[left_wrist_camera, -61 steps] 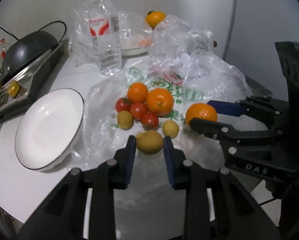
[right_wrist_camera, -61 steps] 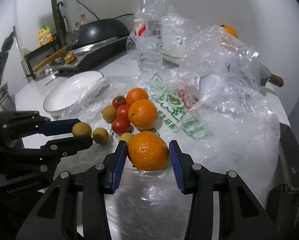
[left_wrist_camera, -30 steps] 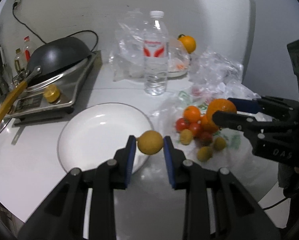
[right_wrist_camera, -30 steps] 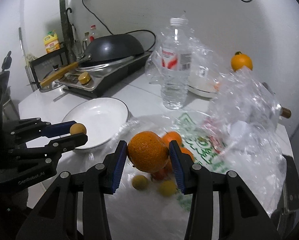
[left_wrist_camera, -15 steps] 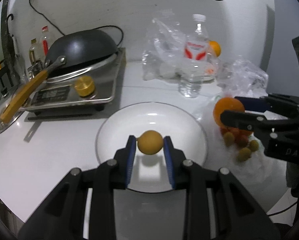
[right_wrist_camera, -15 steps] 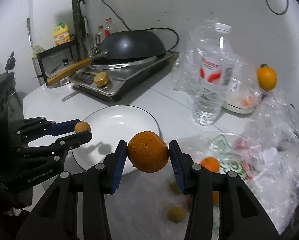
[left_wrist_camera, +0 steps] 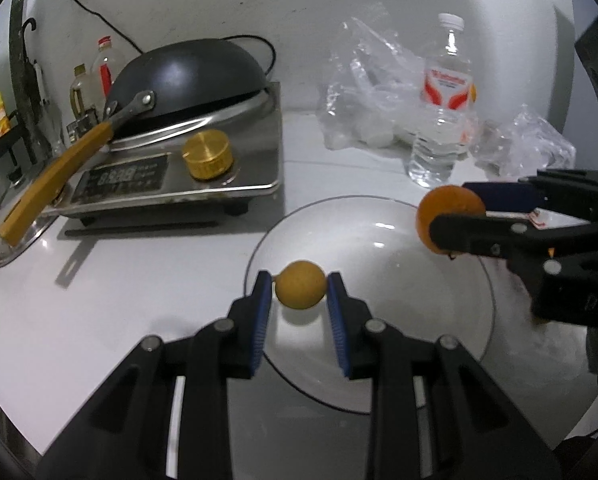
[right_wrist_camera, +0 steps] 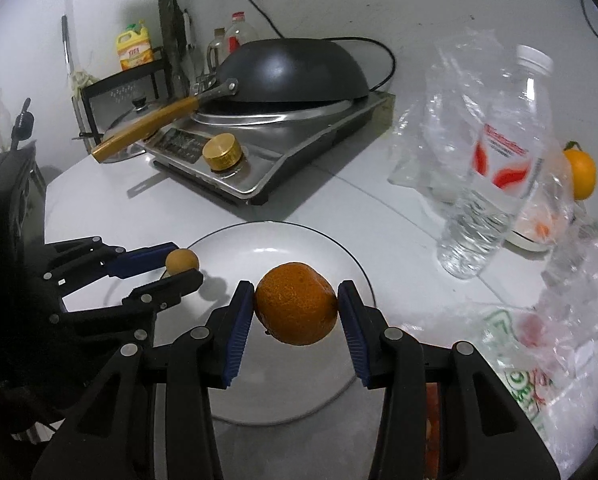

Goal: Organize fruits
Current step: 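Carry the yellow fruit with the left tool while the right tool carries the mandarin to the plate, then lower and release the yellow fruit with the left tool while the right tool releases the mandarin on the plate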

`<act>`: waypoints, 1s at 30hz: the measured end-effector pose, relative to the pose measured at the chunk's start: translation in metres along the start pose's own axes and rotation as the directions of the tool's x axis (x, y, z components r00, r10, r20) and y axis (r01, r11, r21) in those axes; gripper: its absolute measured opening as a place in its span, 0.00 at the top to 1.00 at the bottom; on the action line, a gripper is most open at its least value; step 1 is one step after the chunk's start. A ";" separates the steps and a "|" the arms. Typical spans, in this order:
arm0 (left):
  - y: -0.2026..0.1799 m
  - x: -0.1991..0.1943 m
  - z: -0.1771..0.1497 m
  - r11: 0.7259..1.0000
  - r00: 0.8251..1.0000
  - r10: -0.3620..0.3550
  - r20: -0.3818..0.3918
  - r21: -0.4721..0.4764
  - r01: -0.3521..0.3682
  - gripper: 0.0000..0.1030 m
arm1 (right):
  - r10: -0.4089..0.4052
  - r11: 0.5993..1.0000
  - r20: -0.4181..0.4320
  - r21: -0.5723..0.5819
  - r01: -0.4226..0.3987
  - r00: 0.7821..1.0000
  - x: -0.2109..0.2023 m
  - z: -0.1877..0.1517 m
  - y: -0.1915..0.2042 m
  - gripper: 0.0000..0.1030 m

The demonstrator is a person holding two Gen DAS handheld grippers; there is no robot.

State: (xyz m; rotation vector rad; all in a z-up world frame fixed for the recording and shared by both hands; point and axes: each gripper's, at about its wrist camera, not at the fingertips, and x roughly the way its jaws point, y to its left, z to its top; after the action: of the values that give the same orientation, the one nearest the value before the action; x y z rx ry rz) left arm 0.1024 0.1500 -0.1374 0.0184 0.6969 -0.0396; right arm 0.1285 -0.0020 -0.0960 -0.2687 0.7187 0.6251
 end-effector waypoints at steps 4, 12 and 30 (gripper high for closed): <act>0.008 0.012 -0.002 1.000 1.000 -0.008 -0.020 -0.012 0.008 0.72 | 0.011 1.000 -0.015 -0.006 -0.011 1.000 0.017 0.008 0.005 0.56; 0.008 0.025 -0.001 0.999 0.999 -0.009 -0.046 0.042 0.011 0.72 | 0.060 0.998 -0.043 0.039 -0.059 0.997 0.045 0.018 0.008 0.56; 0.005 0.025 -0.006 0.998 0.997 -0.038 -0.072 0.046 0.041 0.71 | 0.114 0.992 -0.098 0.071 -0.108 0.989 0.076 0.024 0.016 0.55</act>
State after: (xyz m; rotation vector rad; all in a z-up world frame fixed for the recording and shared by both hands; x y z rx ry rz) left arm 0.1176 0.1540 -0.1576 0.0521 0.7670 -0.0939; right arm 0.1756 0.0545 -0.1304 -0.2018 0.8556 0.6958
